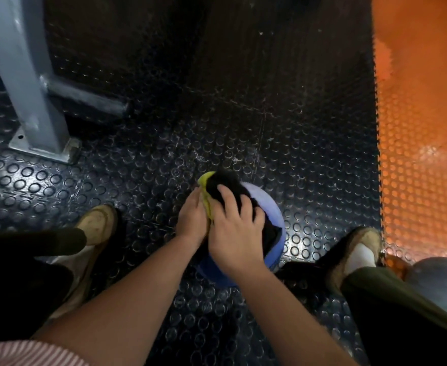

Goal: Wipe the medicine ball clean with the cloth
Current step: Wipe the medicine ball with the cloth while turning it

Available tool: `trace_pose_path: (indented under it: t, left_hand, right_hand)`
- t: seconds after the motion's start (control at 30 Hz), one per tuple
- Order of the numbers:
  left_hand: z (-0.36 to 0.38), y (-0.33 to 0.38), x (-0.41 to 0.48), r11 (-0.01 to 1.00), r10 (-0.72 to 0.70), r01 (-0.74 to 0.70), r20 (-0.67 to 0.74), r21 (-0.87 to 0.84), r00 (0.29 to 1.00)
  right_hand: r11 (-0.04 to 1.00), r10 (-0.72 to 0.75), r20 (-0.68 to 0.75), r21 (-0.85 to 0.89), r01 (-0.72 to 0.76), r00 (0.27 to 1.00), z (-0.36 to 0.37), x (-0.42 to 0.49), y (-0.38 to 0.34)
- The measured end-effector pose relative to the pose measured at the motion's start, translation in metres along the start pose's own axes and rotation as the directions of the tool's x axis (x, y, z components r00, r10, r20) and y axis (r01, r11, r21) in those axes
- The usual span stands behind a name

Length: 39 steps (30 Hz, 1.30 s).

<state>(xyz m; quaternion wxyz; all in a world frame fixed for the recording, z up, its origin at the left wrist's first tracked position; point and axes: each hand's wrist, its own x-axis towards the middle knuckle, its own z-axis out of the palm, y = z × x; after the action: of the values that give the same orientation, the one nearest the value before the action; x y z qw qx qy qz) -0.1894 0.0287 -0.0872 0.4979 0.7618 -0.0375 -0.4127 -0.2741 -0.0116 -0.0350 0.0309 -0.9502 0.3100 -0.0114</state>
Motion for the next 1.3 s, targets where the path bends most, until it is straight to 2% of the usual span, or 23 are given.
trace_pose_path:
  t: [0.07, 0.2, 0.33, 0.37, 0.4, 0.43, 0.5, 0.53, 0.57, 0.63, 0.73, 0.8, 0.9, 0.97, 1.0, 1.03, 1.1, 1.13, 1.17, 1.23, 1.3]
  left_hand:
    - [0.004, 0.003, -0.005, 0.996, -0.035, 0.031, -0.042, -0.082, 0.998]
    - [0.022, 0.015, -0.018, 0.993, -0.03, -0.002, -0.264, -0.12, 0.964]
    - [0.03, 0.013, -0.024, 0.997, 0.001, -0.025, -0.314, -0.074, 0.949]
    - [0.03, 0.014, -0.025, 0.997, 0.006, -0.029, -0.318, -0.069, 0.948]
    - [0.03, 0.015, -0.025, 0.997, 0.013, -0.036, -0.312, -0.067, 0.95]
    - [0.03, 0.015, -0.025, 0.997, 0.015, -0.037, -0.305, -0.069, 0.952]
    - [0.028, 0.014, -0.026, 0.997, 0.026, -0.044, -0.3, -0.056, 0.954]
    - [0.029, 0.013, -0.028, 0.997, 0.031, -0.05, -0.299, -0.056, 0.954]
    - [0.028, 0.012, -0.031, 0.996, 0.026, -0.049, -0.301, -0.069, 0.953]
    - [0.028, 0.008, -0.034, 0.995, 0.011, -0.042, -0.318, -0.089, 0.948]
    - [0.027, 0.005, -0.035, 0.996, 0.001, -0.034, -0.351, -0.088, 0.936]
    - [0.028, 0.003, -0.034, 0.994, 0.007, -0.043, -0.339, -0.097, 0.941]
    - [0.027, 0.0, -0.033, 0.984, 0.017, -0.073, -0.322, -0.161, 0.946]
    - [0.026, -0.001, -0.035, 0.985, 0.024, -0.076, -0.315, -0.154, 0.949]
    - [0.025, -0.001, -0.037, 0.985, 0.022, -0.074, -0.31, -0.156, 0.95]
    - [0.023, -0.002, -0.038, 0.982, 0.02, -0.075, -0.301, -0.171, 0.953]
    - [0.021, -0.002, -0.042, 0.977, 0.034, -0.091, -0.282, -0.193, 0.959]
    - [0.019, -0.002, -0.044, 0.977, 0.038, -0.095, -0.278, -0.193, 0.96]
    - [0.018, -0.003, -0.044, 0.977, 0.038, -0.093, -0.278, -0.189, 0.96]
    - [0.016, -0.004, -0.04, 0.981, 0.0, -0.058, -0.296, -0.185, 0.955]
    - [0.01, -0.003, -0.038, 0.983, -0.02, -0.041, -0.333, -0.176, 0.943]
  right_hand:
    - [0.997, -0.04, 0.017, -0.068, 0.041, 0.999, -0.002, 0.009, 0.0]
    - [0.997, -0.01, 0.023, -0.074, 0.012, 1.0, -0.003, 0.03, 0.02]
    - [0.994, -0.111, 0.013, -0.019, 0.111, 0.994, -0.006, 0.038, 0.04]
    - [0.996, -0.079, 0.046, 0.034, 0.077, 0.996, -0.01, 0.044, 0.046]
    - [0.995, 0.007, 0.136, 0.095, -0.02, 0.991, -0.007, 0.056, 0.056]
    - [0.979, 0.114, 0.257, 0.137, -0.153, 0.96, 0.002, 0.071, 0.071]
    - [0.91, 0.267, 0.556, 0.123, -0.395, 0.788, 0.016, 0.098, 0.09]
    - [0.884, 0.297, 0.637, 0.1, -0.457, 0.711, 0.017, 0.104, 0.093]
    - [0.872, 0.307, 0.67, 0.087, -0.482, 0.676, 0.018, 0.108, 0.094]
    - [0.881, 0.312, 0.633, 0.085, -0.465, 0.708, 0.017, 0.103, 0.086]
    - [0.959, 0.245, 0.422, 0.024, -0.281, 0.873, -0.001, 0.074, 0.053]
    - [0.993, 0.118, 0.263, -0.02, -0.117, 0.958, -0.002, 0.048, 0.03]
    - [1.0, 0.001, 0.221, 0.012, -0.004, 0.975, -0.008, 0.033, 0.015]
    - [0.997, -0.072, 0.246, 0.023, 0.068, 0.967, -0.013, 0.041, 0.025]
    - [0.999, -0.045, 0.304, 0.042, 0.034, 0.952, -0.009, 0.051, 0.037]
    - [0.993, 0.043, 0.392, 0.083, -0.083, 0.919, 0.0, 0.064, 0.054]
    - [0.918, 0.237, 0.638, 0.1, -0.384, 0.733, 0.015, 0.09, 0.081]
    - [0.881, 0.292, 0.688, 0.076, -0.466, 0.664, 0.019, 0.096, 0.084]
    - [0.862, 0.327, 0.694, 0.058, -0.503, 0.642, 0.024, 0.1, 0.085]
    - [0.854, 0.341, 0.708, 0.042, -0.519, 0.618, 0.02, 0.099, 0.075]
    - [0.888, 0.318, 0.626, 0.067, -0.455, 0.712, 0.01, 0.091, 0.06]
